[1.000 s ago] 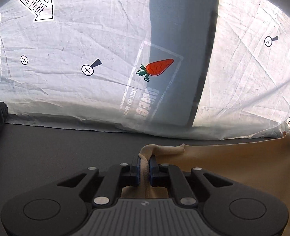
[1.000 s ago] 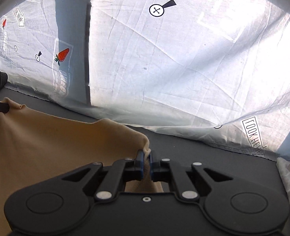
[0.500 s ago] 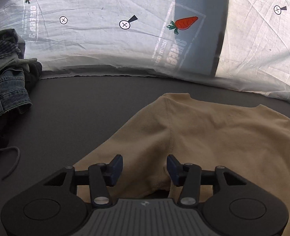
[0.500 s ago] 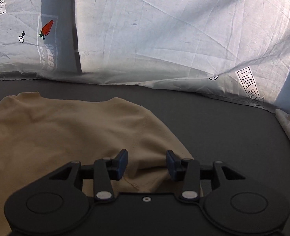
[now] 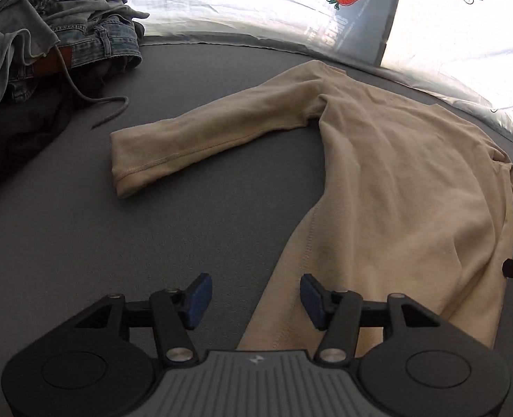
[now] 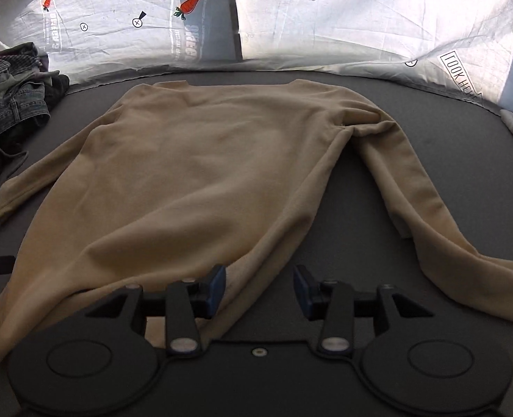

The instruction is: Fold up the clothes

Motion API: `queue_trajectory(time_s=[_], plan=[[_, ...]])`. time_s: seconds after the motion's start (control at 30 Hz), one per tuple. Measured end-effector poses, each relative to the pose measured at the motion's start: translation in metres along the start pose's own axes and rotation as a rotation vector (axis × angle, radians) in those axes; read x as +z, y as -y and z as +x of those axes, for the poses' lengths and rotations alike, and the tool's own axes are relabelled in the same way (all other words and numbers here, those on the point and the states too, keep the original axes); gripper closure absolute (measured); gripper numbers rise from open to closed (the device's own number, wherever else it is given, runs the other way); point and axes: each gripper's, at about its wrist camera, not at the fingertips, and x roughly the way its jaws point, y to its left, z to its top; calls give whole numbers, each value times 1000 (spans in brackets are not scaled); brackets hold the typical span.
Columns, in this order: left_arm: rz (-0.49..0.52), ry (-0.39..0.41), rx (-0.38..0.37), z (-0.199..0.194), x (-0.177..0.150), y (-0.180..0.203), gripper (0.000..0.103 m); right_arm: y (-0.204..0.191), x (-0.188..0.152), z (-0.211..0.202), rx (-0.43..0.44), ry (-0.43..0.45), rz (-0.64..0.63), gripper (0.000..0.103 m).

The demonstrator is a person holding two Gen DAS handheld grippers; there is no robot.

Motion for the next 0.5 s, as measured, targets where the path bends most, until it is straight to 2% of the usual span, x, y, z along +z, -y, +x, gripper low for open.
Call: queue_trajectory(time_s=[0.17,0.23,0.3,0.33,0.5], plan=[[4,-36,-48,-4,-19,-10,46,-21,-23,-19,57,-23,-15,60],[2,-38,-87,-4,-22,-14,46,-29,-30,-24,99,-39,-5,66],[11,-42,-120,-2,-23,-17,47,-36,-34,-25,141,-59,27,77],[21,-45,-132,-1,-22,-18,47,-40,-36,-24,152,-67,39,77],[115,-58,-191,1,-17,-17,55,-56,-39,-14,122,-114,94,76]])
